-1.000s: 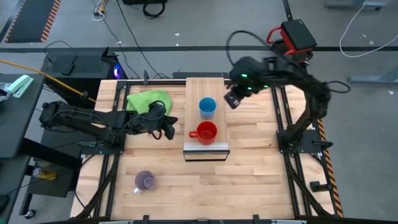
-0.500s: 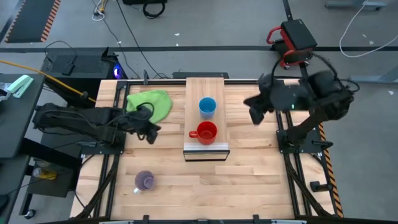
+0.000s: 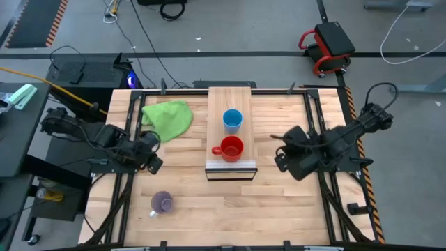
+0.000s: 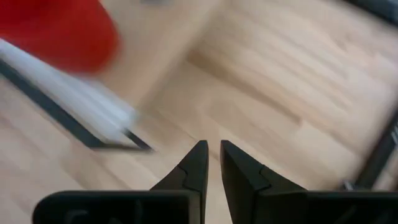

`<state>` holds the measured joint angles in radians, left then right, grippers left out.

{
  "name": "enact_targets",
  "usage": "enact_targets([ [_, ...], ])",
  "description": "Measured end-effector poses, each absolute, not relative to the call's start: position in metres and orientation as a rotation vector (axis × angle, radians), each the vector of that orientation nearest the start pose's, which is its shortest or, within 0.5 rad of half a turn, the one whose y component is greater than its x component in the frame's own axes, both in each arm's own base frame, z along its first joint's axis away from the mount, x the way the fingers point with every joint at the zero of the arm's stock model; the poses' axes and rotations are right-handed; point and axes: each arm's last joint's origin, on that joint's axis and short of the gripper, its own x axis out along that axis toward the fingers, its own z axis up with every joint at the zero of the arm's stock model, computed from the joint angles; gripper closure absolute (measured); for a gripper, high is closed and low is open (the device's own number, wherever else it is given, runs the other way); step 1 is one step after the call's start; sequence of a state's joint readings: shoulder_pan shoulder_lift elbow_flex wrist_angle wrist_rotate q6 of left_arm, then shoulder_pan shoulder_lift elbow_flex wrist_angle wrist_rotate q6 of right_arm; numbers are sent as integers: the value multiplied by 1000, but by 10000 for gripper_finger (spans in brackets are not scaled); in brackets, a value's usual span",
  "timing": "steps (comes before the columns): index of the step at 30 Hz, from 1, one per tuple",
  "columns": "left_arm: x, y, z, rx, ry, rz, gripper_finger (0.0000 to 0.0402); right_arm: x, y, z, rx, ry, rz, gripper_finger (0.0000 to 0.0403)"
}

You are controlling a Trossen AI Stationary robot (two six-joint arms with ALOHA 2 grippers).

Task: Stack small to large cups/mugs on shelf
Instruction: Put the purple mug on the shelf

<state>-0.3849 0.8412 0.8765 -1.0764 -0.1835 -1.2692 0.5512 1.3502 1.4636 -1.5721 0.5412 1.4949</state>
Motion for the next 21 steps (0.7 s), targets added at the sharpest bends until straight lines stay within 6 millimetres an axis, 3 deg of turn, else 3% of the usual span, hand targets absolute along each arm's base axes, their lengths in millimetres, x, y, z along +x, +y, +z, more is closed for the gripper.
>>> enact_targets([
  [8,136,-74,319,-880,1010,613,388,146,101,294,574,975,-885,353],
  [15,153,-118,313,-884,1182,683,392,128,107,253,648,949,-744,353],
  [21,154,-149,307,-1025,1164,720,376,119,108,241,666,943,-672,353],
])
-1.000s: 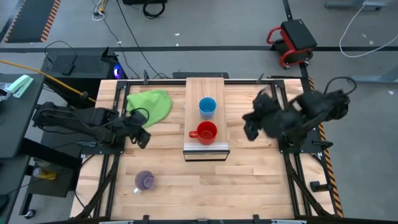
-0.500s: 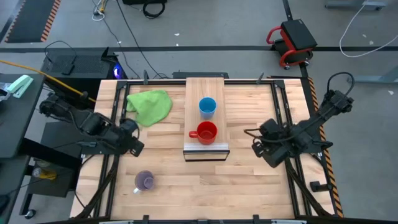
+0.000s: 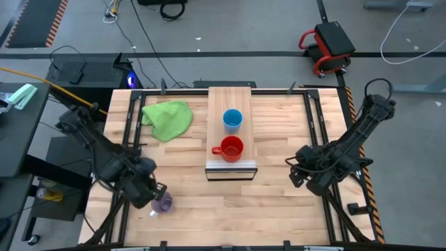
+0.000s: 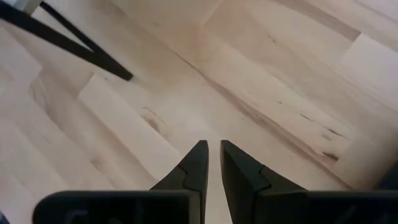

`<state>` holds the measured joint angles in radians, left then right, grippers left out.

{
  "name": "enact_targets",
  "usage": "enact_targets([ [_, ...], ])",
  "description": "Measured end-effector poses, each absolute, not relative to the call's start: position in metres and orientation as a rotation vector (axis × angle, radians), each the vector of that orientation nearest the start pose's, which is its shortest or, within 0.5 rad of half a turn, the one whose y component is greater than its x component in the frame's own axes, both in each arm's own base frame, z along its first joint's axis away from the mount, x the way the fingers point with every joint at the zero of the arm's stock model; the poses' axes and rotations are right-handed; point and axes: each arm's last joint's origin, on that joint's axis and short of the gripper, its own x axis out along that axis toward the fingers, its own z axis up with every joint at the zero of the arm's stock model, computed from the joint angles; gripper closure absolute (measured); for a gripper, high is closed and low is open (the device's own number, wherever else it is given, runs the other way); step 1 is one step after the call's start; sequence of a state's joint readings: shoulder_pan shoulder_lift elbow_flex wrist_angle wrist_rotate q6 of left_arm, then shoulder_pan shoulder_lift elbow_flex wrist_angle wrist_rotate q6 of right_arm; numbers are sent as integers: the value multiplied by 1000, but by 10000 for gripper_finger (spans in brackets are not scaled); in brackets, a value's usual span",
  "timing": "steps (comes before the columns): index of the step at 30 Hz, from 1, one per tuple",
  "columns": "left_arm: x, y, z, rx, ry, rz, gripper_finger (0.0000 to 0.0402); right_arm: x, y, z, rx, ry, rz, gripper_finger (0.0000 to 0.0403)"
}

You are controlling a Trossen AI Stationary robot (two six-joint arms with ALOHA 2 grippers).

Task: Stack small to large cups/mugs on shelf
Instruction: Put the purple mug on the shelf

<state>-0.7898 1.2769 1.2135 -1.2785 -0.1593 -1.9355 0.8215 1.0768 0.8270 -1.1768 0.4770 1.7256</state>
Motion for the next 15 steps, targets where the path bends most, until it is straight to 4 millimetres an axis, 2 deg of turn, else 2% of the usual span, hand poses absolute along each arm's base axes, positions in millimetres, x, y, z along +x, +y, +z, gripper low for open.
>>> enact_targets([
  [7,144,-168,295,-1109,1172,849,354,117,112,241,644,951,-626,353],
  [15,150,-180,280,-1034,1194,896,334,116,116,241,650,949,-601,353],
])
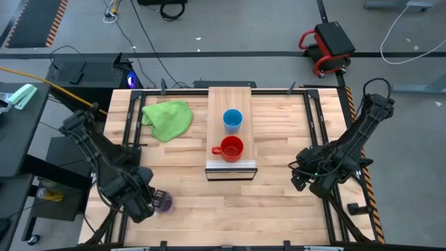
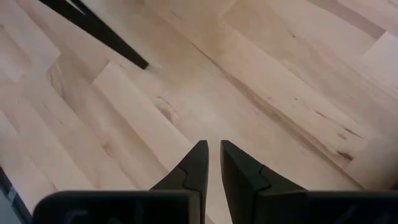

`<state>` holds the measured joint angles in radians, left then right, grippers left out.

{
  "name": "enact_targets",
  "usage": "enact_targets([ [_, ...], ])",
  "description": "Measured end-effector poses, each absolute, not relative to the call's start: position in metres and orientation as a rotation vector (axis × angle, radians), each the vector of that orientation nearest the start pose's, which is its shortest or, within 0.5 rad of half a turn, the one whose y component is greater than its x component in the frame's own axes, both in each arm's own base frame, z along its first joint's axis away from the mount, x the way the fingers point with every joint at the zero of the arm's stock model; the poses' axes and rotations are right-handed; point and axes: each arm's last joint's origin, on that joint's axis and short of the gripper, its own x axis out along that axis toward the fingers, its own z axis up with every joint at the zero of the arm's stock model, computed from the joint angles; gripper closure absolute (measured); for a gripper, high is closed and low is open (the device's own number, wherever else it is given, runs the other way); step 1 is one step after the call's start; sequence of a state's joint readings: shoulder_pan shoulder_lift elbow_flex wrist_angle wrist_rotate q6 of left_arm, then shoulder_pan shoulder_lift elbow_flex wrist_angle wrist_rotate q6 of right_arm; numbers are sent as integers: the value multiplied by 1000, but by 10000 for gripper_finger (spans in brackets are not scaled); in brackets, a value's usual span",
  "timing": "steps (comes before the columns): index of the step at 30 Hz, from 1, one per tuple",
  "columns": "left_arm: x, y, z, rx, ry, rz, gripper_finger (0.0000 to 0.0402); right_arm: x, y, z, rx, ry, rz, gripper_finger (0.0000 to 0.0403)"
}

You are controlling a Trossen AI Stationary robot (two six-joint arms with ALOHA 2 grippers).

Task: Stack small to large cups/mugs on shelf
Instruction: Put the purple mug on the shelf

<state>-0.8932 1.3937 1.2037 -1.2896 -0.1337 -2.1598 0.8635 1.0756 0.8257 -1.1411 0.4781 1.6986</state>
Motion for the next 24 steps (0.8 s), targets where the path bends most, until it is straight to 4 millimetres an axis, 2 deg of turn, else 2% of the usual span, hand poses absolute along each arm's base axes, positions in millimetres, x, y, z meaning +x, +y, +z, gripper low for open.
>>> enact_targets([
  [11,156,-188,268,-1004,1201,934,295,119,119,242,675,937,-571,353],
  [24,157,-192,267,-1067,1234,944,294,121,121,243,688,929,-544,353],
])
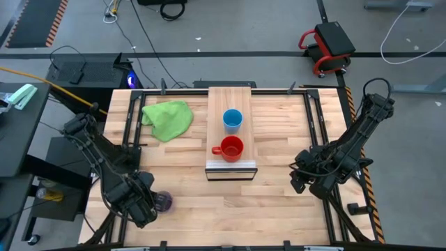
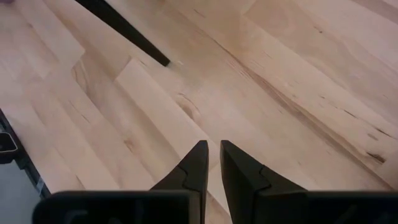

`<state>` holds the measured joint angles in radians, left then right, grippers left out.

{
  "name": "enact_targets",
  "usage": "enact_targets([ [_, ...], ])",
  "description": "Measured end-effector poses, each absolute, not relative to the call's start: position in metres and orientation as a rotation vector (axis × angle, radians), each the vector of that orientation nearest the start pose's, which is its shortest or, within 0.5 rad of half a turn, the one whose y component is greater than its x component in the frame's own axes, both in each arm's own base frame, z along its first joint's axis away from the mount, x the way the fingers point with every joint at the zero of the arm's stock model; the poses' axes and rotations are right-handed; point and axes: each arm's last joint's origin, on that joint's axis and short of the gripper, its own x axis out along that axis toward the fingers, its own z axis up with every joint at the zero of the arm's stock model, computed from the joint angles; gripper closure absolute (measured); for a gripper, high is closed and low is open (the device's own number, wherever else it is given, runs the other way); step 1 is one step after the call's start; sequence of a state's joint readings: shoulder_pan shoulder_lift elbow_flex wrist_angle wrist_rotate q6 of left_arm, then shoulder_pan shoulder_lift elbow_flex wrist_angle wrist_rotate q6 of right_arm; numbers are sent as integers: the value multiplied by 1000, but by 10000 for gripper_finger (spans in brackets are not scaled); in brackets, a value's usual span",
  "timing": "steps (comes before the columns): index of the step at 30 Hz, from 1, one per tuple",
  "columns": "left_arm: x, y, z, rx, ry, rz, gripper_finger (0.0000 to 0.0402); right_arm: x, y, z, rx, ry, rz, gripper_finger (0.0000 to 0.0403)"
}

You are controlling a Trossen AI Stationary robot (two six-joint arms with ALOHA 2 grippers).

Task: Stack small to large cups/mugs on shelf
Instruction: Put the purple mug on the shelf

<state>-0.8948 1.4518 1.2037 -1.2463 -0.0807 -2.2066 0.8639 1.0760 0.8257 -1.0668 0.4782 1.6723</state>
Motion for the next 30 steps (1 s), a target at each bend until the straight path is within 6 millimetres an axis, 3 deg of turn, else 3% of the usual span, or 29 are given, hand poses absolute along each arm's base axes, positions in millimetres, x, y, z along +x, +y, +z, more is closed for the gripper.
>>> enact_targets([
  [11,166,-204,251,-1057,1247,992,294,120,121,243,678,932,-537,353],
  [30,169,-209,246,-1084,1277,994,312,122,123,243,688,925,-511,353],
])
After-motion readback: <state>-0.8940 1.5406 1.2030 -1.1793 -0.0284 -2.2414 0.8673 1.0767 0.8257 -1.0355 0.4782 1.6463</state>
